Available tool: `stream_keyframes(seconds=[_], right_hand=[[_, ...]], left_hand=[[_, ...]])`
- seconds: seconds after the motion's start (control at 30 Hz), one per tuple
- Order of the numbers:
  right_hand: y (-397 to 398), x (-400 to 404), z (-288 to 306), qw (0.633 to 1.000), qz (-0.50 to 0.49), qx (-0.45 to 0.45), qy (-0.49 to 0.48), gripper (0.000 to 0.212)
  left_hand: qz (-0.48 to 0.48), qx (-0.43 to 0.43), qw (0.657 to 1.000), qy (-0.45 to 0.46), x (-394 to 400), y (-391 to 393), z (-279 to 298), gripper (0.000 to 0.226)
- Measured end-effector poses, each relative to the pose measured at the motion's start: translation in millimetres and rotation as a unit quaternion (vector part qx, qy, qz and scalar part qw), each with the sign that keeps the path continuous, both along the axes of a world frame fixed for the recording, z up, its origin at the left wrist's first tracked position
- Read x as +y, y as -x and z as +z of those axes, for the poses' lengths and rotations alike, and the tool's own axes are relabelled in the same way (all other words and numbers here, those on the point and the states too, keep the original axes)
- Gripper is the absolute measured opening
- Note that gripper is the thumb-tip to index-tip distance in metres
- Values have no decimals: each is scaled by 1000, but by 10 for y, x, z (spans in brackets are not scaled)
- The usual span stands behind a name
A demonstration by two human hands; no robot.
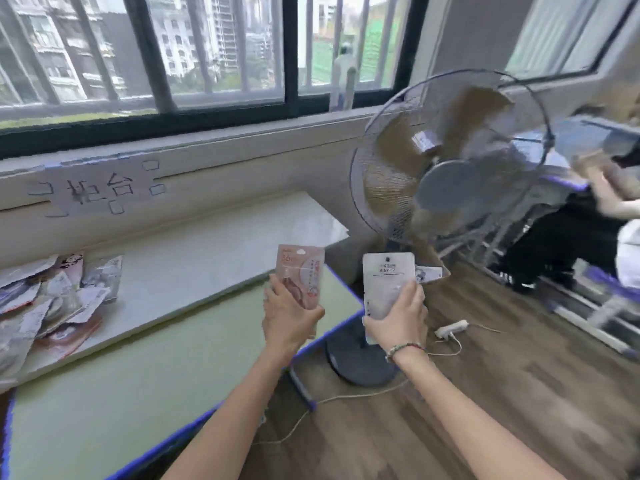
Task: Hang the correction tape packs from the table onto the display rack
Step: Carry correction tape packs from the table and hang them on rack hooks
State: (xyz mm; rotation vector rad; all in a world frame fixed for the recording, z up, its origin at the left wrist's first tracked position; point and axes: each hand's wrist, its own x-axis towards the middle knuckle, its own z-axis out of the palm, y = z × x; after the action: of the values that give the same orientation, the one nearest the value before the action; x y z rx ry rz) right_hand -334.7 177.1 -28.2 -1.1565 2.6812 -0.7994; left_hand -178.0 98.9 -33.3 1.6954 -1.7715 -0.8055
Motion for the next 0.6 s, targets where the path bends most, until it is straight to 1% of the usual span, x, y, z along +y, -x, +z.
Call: stream_keyframes(seconds=[0.07, 0.17, 0.27, 0.4, 0.47, 0.6], right_hand=[[231, 461, 75, 999, -48, 3, 2, 112], [599, 1139, 217, 992, -126, 5, 25, 114], [978, 1819, 346, 979, -198, 11, 47, 115], [1463, 2797, 441, 951, -295, 12, 87, 116], [1666, 3273, 485, 938, -334, 17, 87, 116], [2165, 4584, 529, 897, -432, 30, 86, 118]], left_hand=[[-51, 12, 999, 12, 304, 278, 80, 90], [-138, 31, 989, 37, 757, 748, 232, 89], [-200, 45, 977, 62, 1247, 1261, 370, 75], [-294, 48, 952, 71, 1990, 1983, 468, 76], [-325, 45, 942, 75, 2352, 2328, 493, 76], [-415, 75, 904, 72, 3482, 3224, 554, 71]])
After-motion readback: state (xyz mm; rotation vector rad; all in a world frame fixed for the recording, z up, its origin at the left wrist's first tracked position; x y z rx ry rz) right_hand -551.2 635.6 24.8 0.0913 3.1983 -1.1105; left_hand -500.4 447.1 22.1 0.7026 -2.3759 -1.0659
